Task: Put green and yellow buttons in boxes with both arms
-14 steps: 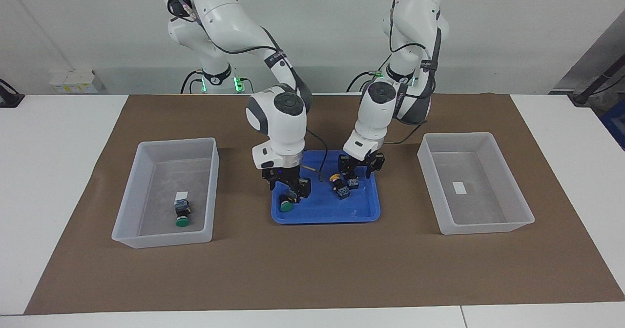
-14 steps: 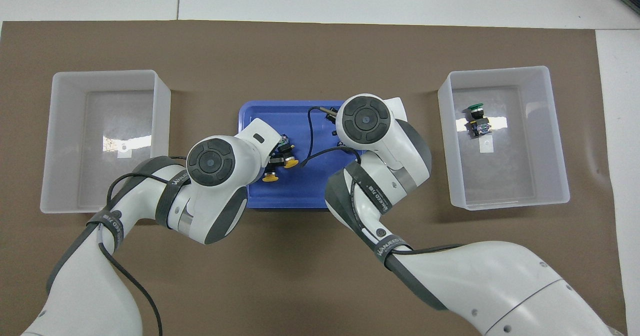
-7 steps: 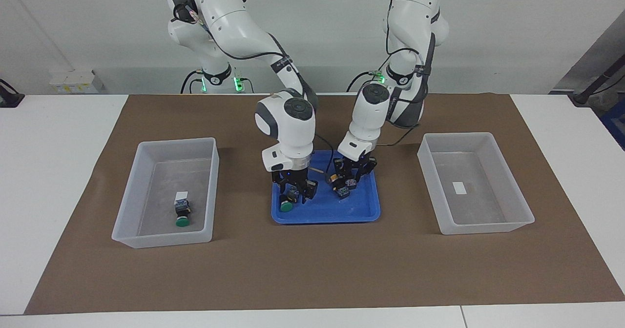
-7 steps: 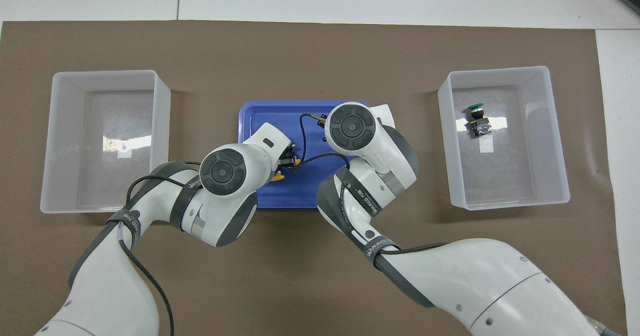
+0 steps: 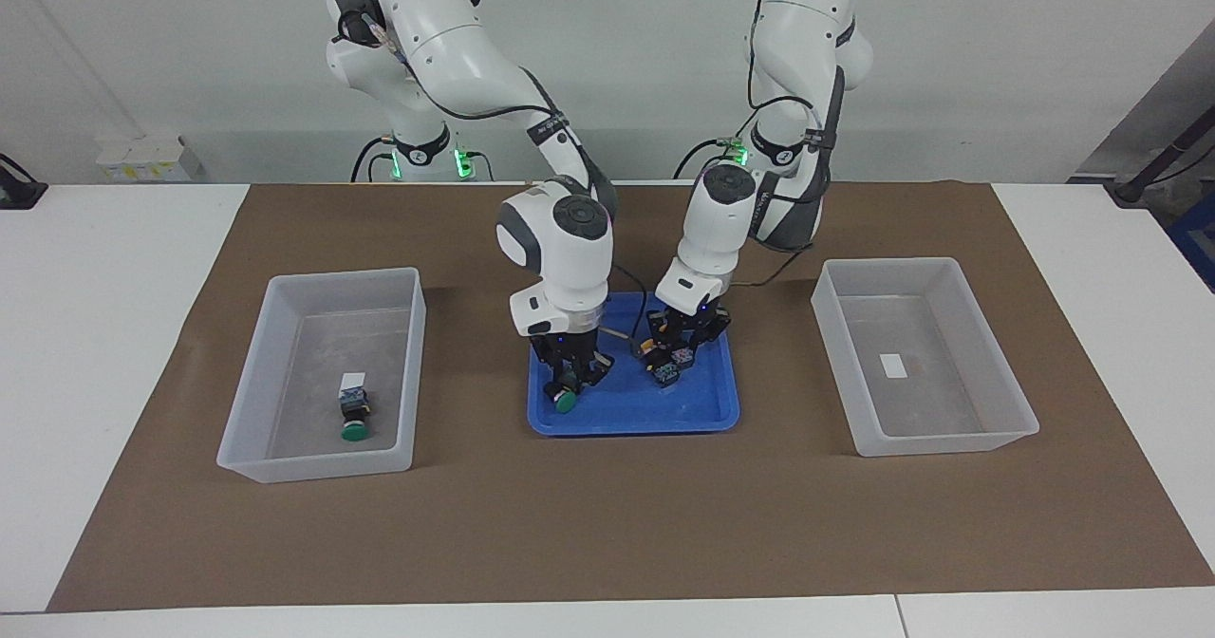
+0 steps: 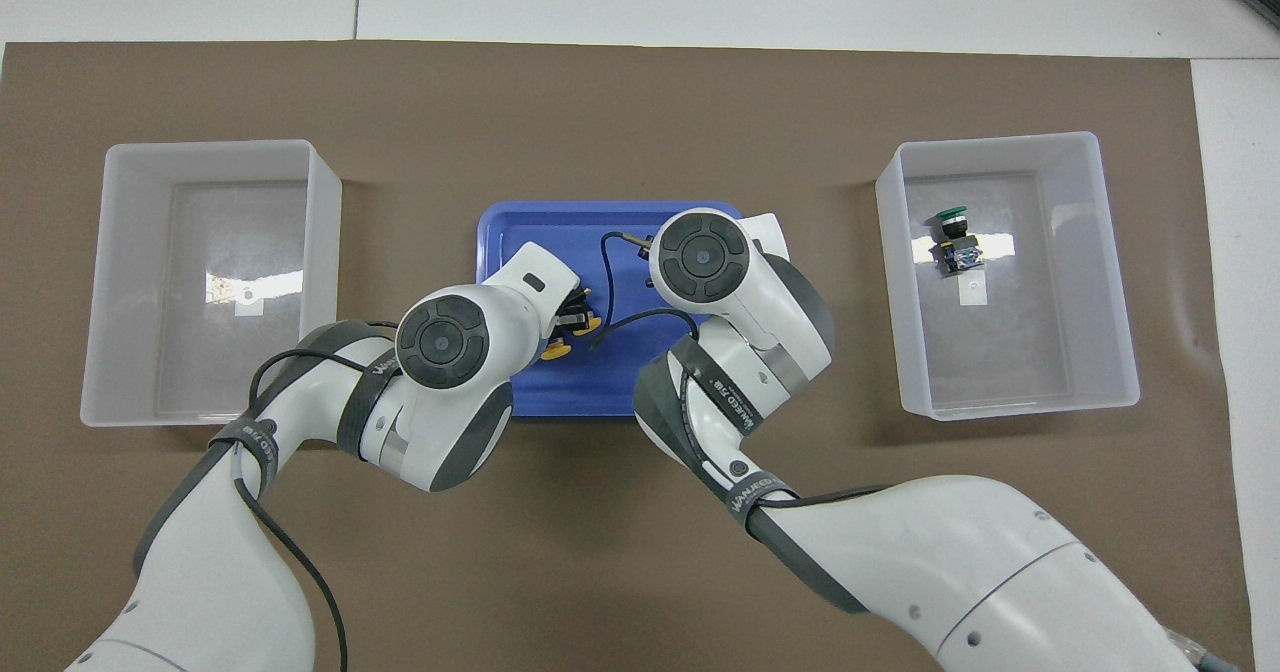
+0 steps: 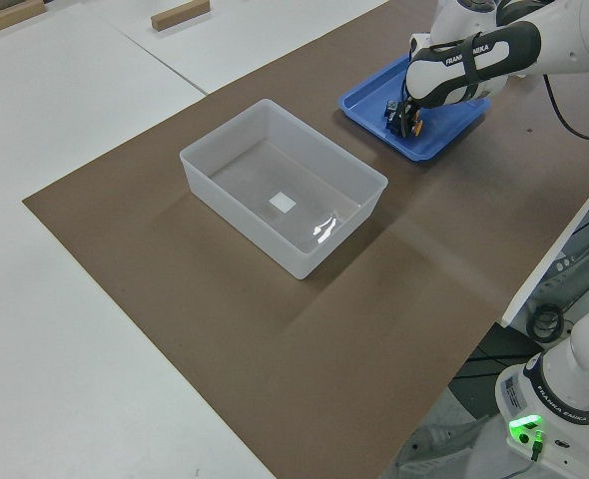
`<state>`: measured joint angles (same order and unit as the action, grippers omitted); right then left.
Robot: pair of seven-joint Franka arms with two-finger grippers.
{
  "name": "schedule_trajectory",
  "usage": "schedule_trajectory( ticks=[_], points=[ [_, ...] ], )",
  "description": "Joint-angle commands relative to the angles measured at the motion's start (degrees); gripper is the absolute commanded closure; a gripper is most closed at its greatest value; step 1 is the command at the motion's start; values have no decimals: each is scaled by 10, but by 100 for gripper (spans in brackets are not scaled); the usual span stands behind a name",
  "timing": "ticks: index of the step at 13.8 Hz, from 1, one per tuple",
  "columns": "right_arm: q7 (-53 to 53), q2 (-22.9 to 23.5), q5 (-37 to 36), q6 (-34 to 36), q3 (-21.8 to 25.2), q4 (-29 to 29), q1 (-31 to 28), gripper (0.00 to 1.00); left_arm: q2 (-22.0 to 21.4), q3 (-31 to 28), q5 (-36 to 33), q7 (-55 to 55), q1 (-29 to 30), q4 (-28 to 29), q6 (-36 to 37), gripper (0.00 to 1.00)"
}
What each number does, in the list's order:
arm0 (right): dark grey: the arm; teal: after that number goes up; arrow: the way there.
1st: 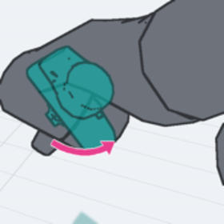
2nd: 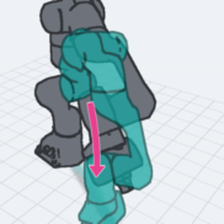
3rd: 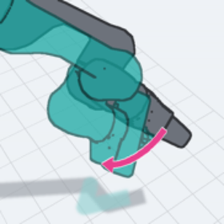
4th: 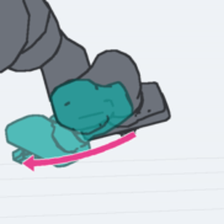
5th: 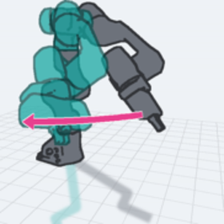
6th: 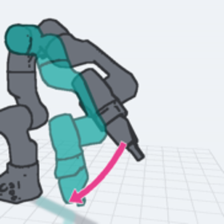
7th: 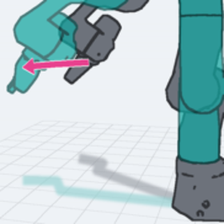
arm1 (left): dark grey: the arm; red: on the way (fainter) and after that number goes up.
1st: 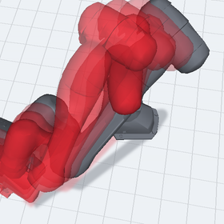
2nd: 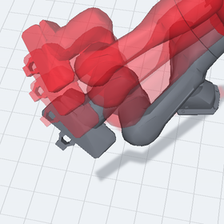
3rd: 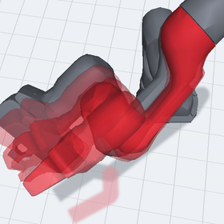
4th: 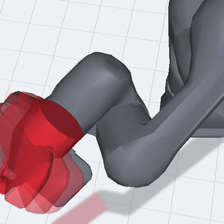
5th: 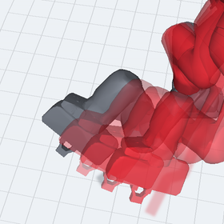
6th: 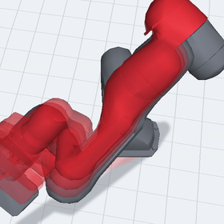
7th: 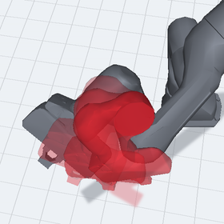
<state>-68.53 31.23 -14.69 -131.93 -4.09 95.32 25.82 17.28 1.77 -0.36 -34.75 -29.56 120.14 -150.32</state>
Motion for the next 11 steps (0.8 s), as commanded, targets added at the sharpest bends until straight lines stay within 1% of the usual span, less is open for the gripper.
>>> schedule_trajectory(
  ticks=[1,3,5,6,9,11],
  points=[
    [-11,-42,-2,1,-3,14,-18,100,0,-6,4,2,8,-33,44,100],
    [3,-75,-2,23,-4,28,-30,100,-18,-8,-1,9,29,-76,134,100],
    [20,-88,-2,36,-4,31,-31,100,-39,-7,-1,41,60,-115,214,100],
    [34,-90,-2,42,-4,31,-32,100,-45,-6,-1,62,75,-130,243,100],
    [60,-91,-2,43,-4,32,-39,100,-55,-5,2,128,131,-169,303,100],
    [94,-94,-2,53,-4,31,-44,100,-59,-5,4,226,179,-170,311,100]
  ],
)
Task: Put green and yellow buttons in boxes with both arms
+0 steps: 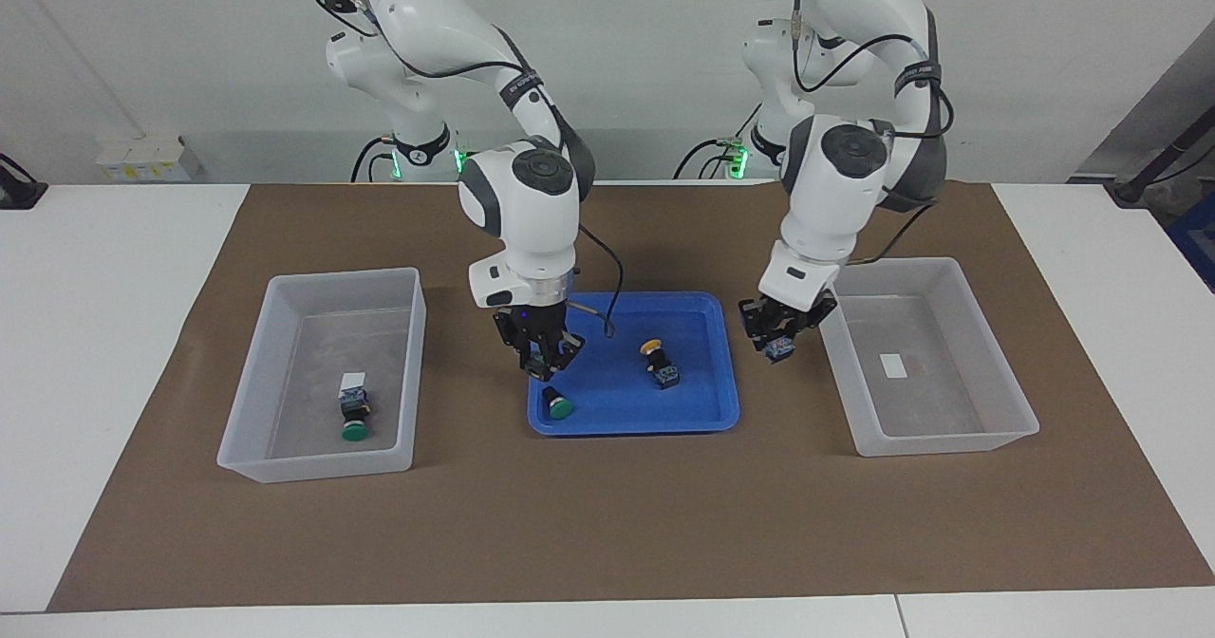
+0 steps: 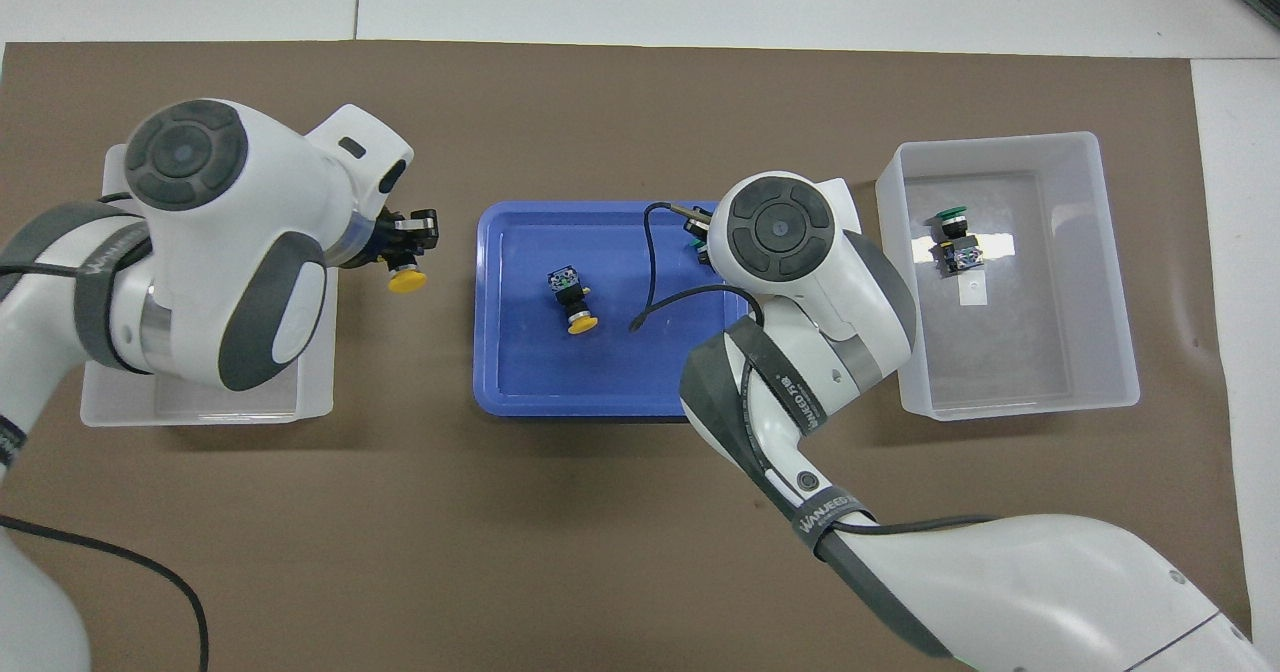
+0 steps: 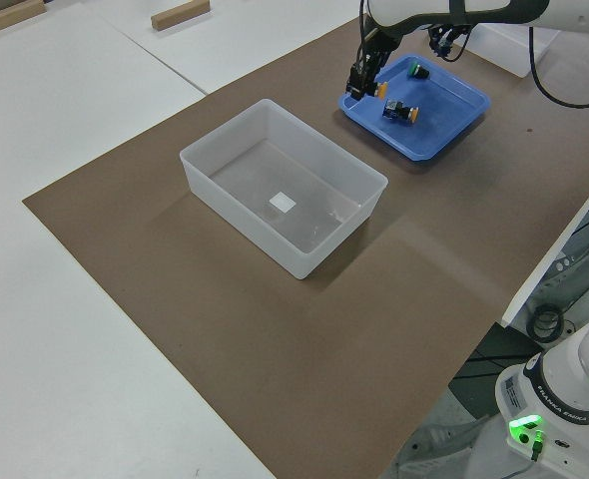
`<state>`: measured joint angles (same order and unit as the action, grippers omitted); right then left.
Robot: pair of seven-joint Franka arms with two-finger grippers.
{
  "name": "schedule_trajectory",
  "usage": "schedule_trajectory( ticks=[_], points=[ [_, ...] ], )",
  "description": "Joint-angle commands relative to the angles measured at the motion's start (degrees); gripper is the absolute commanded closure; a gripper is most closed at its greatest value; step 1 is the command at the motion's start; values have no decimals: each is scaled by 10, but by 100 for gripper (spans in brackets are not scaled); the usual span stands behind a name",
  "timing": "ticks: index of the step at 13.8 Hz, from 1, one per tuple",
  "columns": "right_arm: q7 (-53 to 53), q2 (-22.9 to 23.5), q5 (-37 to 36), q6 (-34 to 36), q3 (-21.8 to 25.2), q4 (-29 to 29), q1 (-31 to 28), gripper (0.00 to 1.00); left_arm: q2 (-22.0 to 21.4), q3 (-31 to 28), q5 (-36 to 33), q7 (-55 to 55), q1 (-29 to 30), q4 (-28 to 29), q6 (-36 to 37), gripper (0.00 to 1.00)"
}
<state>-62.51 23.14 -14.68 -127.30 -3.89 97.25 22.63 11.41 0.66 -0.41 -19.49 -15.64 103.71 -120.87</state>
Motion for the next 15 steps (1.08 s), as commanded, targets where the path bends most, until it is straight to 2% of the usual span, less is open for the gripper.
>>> schedule_trajectory(
  ticks=[1,5,10,13,15],
  points=[
    [63,-21,-1,20,-6,10,-21,100,0,6,5,112,65,-4,14,100],
    [211,-62,41,64,-6,11,-78,100,-2,5,5,224,134,8,0,100],
    [421,-97,42,120,-5,12,-160,100,-8,3,5,228,155,79,-87,100],
    [515,-101,42,99,-5,36,-207,100,-3,3,5,229,156,118,-137,100],
    [582,-103,42,41,-5,73,-240,100,-1,2,5,241,157,136,-156,100]
  ],
)
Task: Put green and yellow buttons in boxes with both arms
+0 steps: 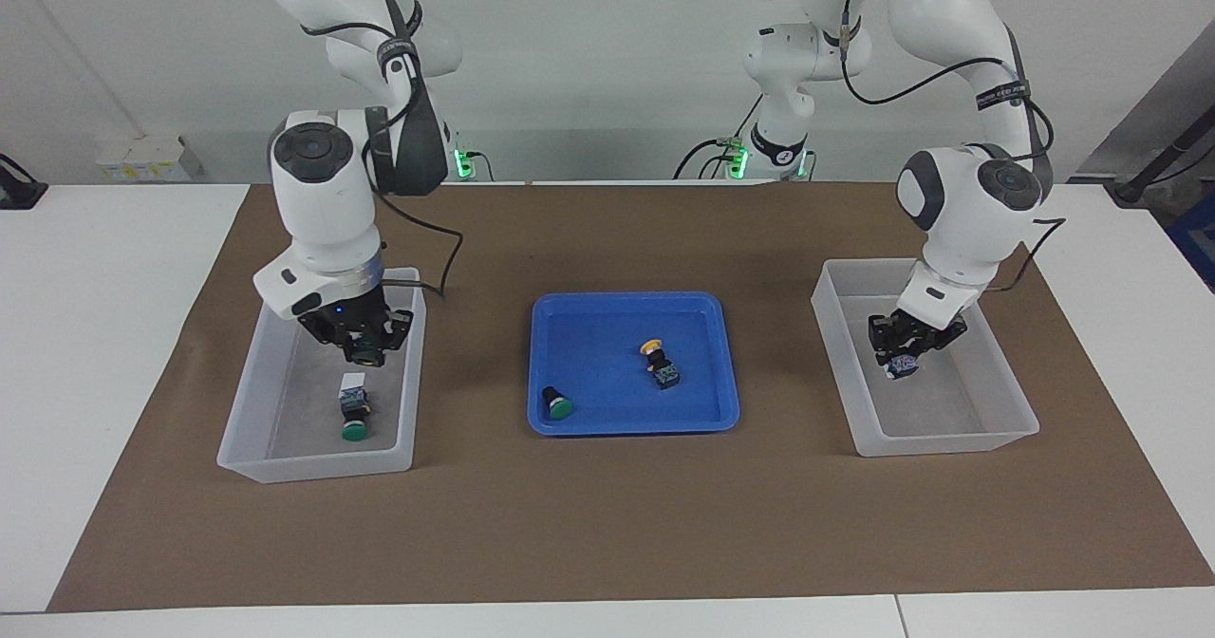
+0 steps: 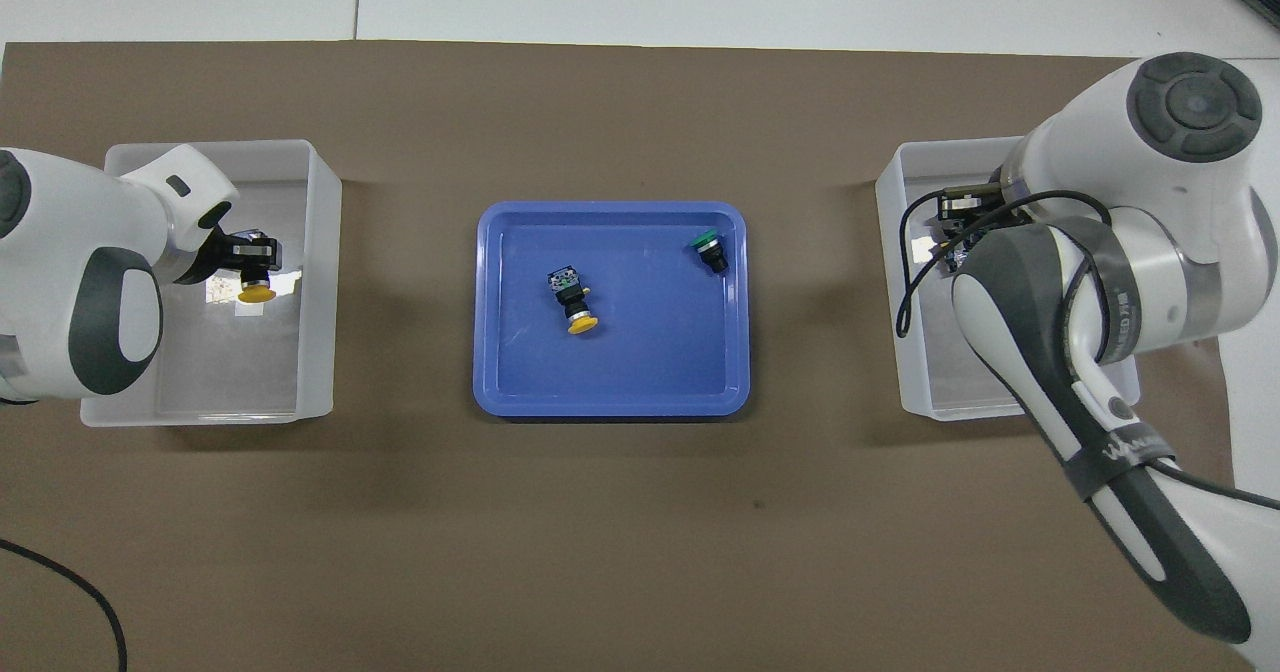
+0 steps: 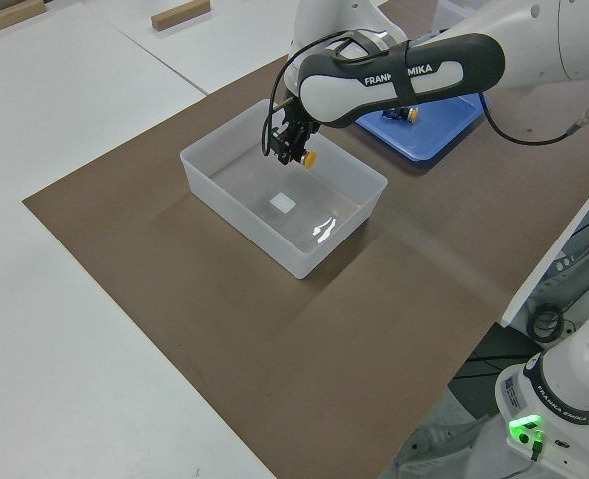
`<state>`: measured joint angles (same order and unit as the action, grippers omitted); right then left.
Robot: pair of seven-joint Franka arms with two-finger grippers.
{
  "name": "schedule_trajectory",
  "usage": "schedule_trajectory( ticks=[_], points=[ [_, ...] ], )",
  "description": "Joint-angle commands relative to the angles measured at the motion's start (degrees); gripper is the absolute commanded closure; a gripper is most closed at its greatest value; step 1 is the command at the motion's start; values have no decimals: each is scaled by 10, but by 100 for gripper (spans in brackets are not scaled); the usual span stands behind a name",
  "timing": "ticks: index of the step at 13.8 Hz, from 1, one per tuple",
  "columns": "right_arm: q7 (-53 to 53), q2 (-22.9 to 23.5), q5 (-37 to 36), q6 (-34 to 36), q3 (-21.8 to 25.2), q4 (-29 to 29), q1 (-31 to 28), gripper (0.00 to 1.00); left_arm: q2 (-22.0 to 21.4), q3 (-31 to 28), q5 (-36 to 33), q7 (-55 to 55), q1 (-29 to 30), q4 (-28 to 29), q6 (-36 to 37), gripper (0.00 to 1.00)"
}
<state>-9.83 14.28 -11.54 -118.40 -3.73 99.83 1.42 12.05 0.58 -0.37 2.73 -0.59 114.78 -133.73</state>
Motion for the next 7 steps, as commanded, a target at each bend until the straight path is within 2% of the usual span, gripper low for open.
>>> schedule_trajectory(
  ticks=[1,4,5,6,7],
  points=[
    [74,-13,11,-81,-7,67,-37,100,-7,3,5,31,8,33,-33,100],
    [100,3,11,-162,-7,105,-58,100,-5,3,5,39,12,37,-36,100],
    [112,14,11,-189,-7,108,-65,100,-4,3,5,39,12,37,-36,93],
    [123,27,11,-218,-7,108,-75,100,-4,3,5,39,12,37,-36,79],
    [126,36,11,-240,-7,108,-78,100,-4,3,5,39,12,37,-36,55]
  ],
)
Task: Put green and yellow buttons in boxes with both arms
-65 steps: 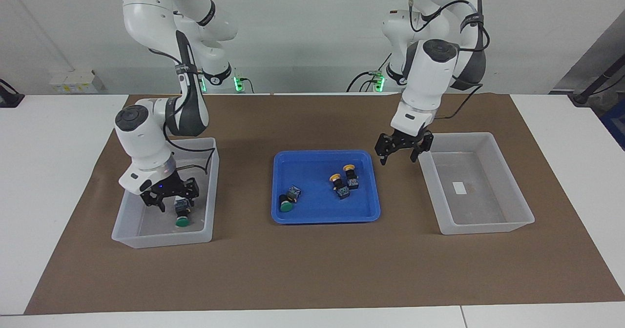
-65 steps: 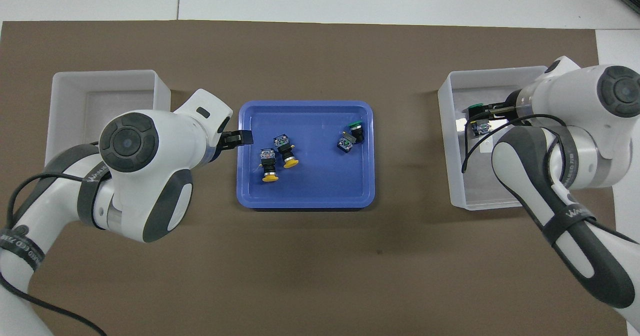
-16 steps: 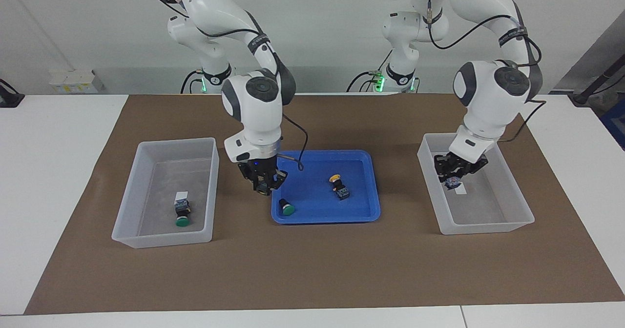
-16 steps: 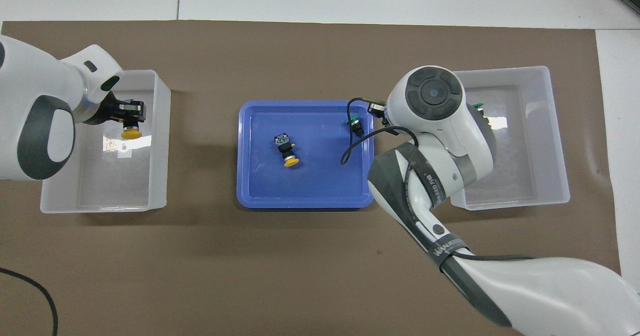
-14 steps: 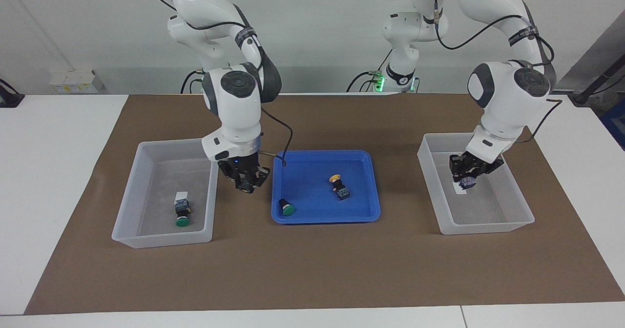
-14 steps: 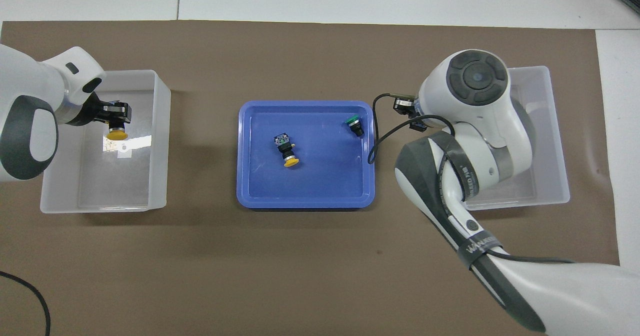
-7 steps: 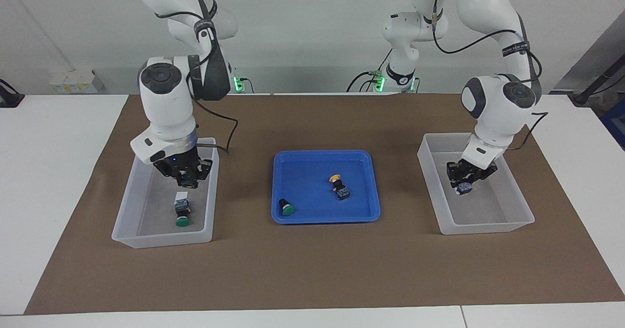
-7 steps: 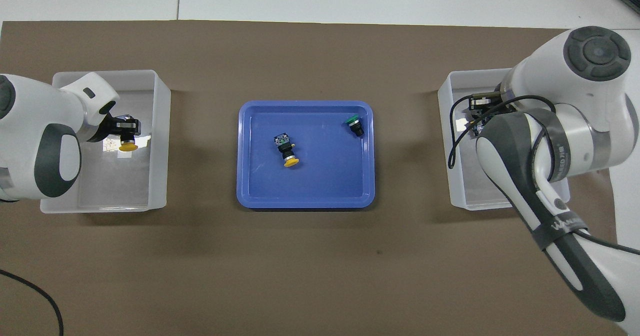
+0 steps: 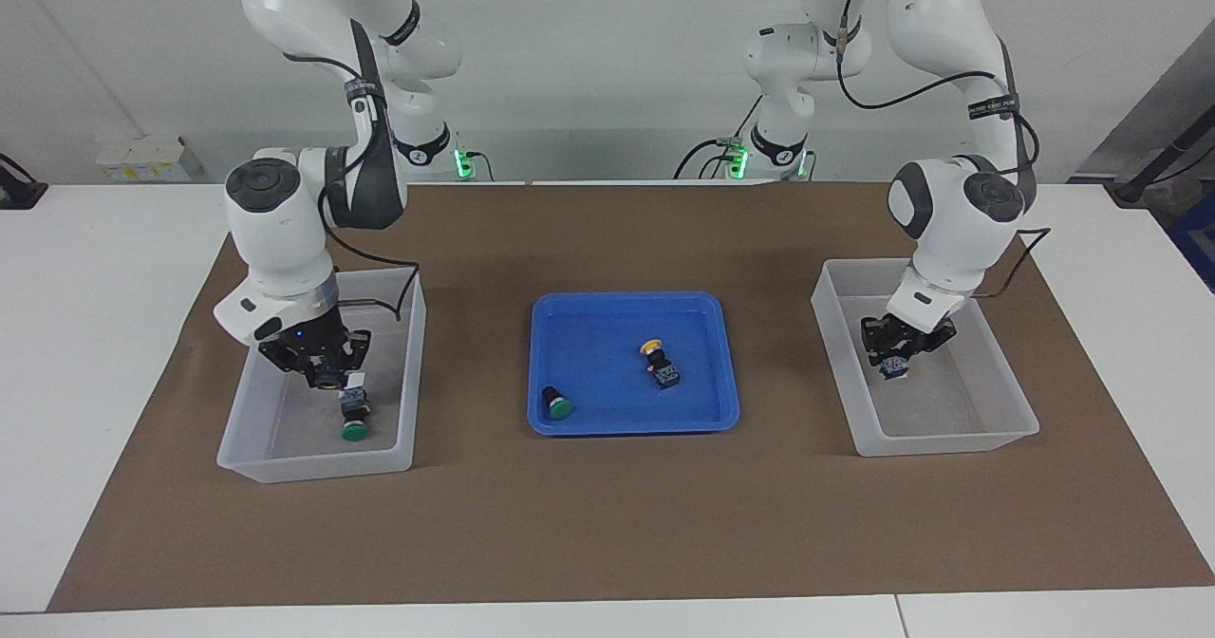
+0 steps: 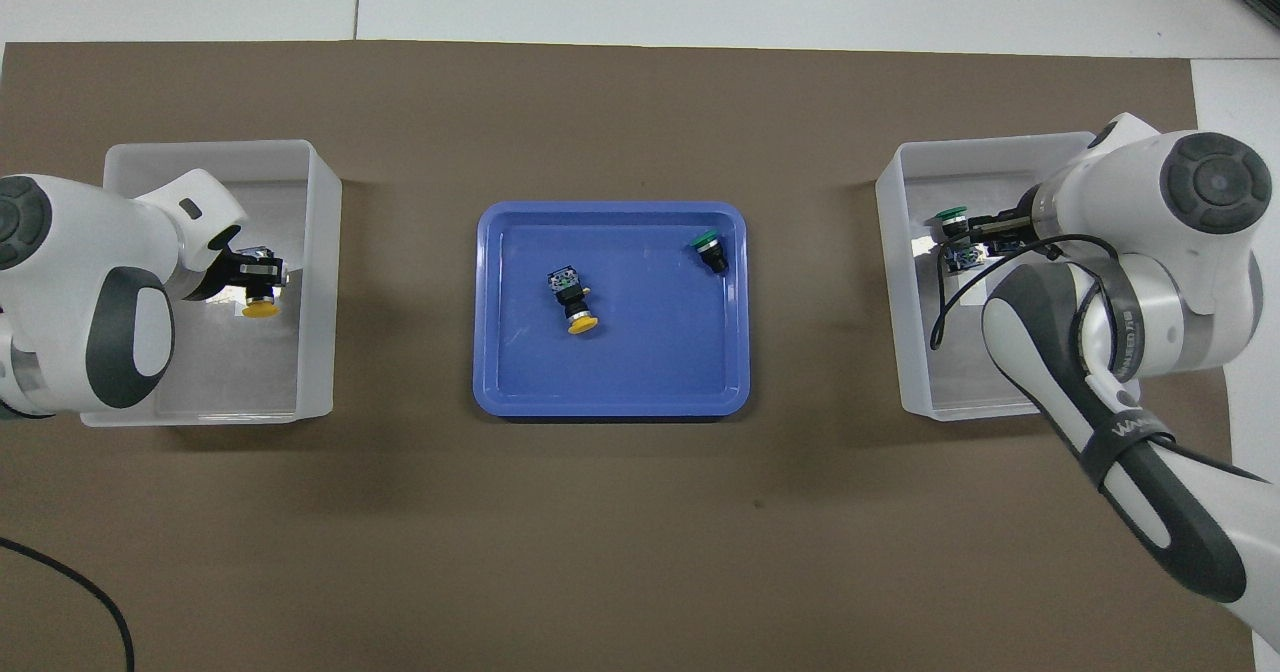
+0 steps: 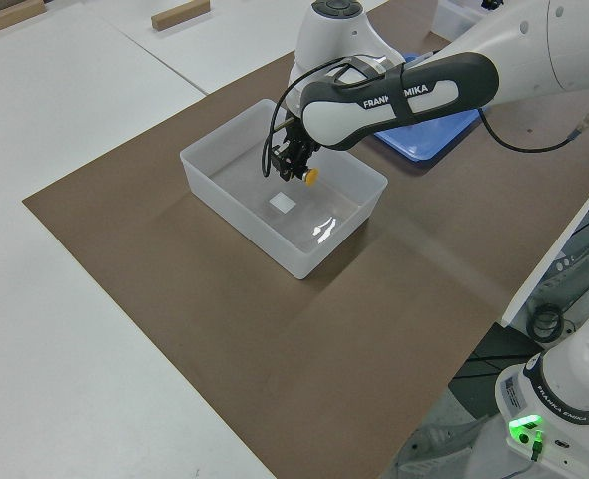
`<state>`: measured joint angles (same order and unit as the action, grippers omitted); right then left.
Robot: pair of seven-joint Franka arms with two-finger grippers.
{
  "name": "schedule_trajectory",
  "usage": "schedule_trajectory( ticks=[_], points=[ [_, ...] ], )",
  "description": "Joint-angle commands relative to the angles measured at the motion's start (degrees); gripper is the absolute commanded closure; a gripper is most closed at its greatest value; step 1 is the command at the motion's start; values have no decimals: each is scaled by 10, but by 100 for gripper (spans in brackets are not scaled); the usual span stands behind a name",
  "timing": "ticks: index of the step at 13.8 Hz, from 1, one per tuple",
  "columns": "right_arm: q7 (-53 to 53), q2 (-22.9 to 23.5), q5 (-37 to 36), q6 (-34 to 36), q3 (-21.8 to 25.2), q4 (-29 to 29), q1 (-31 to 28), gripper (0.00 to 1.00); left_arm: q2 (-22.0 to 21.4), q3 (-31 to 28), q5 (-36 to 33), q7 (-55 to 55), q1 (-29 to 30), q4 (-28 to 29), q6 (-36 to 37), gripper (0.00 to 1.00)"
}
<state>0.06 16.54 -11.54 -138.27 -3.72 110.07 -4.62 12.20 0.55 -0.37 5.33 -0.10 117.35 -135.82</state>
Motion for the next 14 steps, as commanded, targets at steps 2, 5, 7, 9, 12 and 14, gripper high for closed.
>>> schedule_trajectory(
  ticks=[2,5,7,9,12,14],
  points=[
    [28,29,11,-56,-7,7,-21,100,-5,3,5,13,7,11,-15,28],
    [35,31,11,-60,-7,32,-31,100,-5,3,5,20,8,7,-13,0],
    [36,30,11,-66,-7,40,-33,85,-2,3,4,21,7,-4,-7,0],
    [35,30,11,-61,-7,40,-34,37,5,3,4,21,3,-33,18,0],
    [32,20,11,-54,-7,32,-29,16,12,3,1,20,-3,-89,73,0],
    [27,1,11,-25,-9,20,-21,13,12,4,-2,20,-3,-103,72,0]
  ],
)
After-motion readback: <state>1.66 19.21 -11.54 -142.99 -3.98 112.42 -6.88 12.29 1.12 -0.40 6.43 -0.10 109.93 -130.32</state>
